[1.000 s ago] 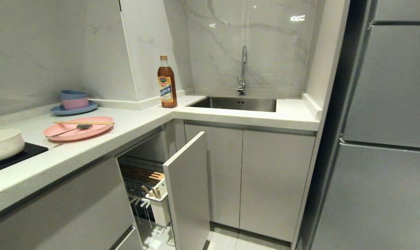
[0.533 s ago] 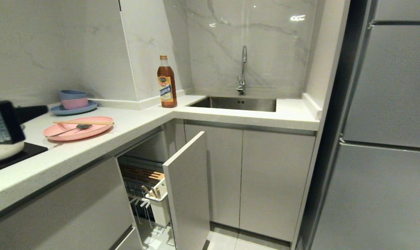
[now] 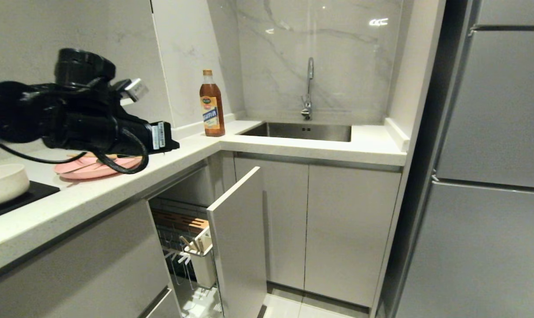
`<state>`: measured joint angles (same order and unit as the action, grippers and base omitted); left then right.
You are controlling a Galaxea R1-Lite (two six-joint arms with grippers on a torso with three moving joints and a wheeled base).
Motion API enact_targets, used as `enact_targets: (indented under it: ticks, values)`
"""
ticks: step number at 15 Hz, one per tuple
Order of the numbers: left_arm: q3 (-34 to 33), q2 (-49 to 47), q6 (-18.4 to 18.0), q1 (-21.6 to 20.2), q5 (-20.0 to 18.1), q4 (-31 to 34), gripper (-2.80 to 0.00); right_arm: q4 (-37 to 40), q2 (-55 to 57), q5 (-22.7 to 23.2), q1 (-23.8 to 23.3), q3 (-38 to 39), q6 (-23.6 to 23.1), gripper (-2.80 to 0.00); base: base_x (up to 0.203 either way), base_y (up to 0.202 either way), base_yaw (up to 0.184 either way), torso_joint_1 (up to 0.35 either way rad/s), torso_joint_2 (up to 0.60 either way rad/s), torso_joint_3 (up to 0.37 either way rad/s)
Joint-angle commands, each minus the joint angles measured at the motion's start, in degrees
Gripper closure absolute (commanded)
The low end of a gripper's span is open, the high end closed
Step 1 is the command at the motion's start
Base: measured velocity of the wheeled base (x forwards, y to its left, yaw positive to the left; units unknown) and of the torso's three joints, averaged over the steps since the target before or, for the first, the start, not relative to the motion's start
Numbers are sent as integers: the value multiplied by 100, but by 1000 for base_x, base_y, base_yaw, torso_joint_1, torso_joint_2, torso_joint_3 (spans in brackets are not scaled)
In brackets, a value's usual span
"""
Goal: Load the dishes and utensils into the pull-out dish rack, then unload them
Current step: Open the cupboard
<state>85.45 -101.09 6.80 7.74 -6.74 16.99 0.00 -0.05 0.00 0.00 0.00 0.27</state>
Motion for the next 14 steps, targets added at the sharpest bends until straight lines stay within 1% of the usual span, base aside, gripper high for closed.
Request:
enact_targets:
  ticks: [1,3,5,8,11,13,14]
  values:
    - [442,-974,12,30,-25,129,0,0,5,0,0,0,0,0,0,0,0,0,0,0]
    - [790,-1483,20,40,-37,345,0,0,5,0,0,0,0,0,0,0,0,0,0,0]
    - [938,-1896,24,36,-37,474,0,0,5,0,0,0,0,0,0,0,0,0,0,0]
    - [1013,-2292,32,43,3,650,0,0,5,0,0,0,0,0,0,0,0,0,0,0]
    - [1051,-2495,23,74,6,661,0,0,5,0,0,0,0,0,0,0,0,0,0,0]
    - [1055,-2659,29,195,22,668,0,0,5,0,0,0,0,0,0,0,0,0,0,0]
    - [1053,-2739,40,271,118,673,0,0,5,0,0,0,0,0,0,0,0,0,0,0]
